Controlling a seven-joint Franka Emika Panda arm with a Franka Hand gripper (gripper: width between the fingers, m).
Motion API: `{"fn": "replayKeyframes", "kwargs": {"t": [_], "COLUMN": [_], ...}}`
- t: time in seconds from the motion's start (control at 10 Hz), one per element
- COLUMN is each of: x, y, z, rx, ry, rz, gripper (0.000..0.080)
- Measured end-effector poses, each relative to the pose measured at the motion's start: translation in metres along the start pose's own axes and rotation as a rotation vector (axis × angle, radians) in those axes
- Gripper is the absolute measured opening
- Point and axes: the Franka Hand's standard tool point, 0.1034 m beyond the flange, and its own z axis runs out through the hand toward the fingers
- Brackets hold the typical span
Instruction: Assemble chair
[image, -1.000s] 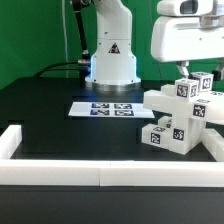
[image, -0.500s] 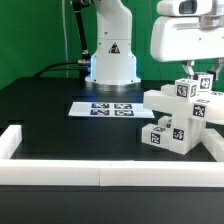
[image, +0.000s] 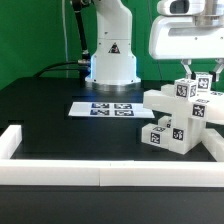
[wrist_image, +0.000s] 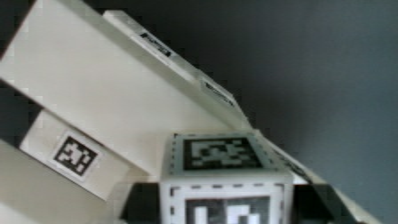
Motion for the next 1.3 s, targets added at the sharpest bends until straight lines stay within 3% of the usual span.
{"fn": "replayKeyframes", "kwargs": {"t": [0.8, 1.0, 1.1, 1.2, 1.3], "x": [-0.0009, -0.0010, -0.0009, -0.0009, -0.0012], "y": [-0.0016, -0.0016, -0.0015, -0.0015, -0.0011], "z": [0.0007, 0.0008, 0.0008, 0.0008, 0.0010], "rx": [0.012, 0.012, 0.012, 0.012, 0.011], "ry": [-0.005, -0.005, -0.005, -0.005, -0.006], "rz": [0.584, 0.600, 0.587, 0.557, 0.536], "gripper": [0.0287, 0.0287, 0.0465, 0.0590, 0.0590]}}
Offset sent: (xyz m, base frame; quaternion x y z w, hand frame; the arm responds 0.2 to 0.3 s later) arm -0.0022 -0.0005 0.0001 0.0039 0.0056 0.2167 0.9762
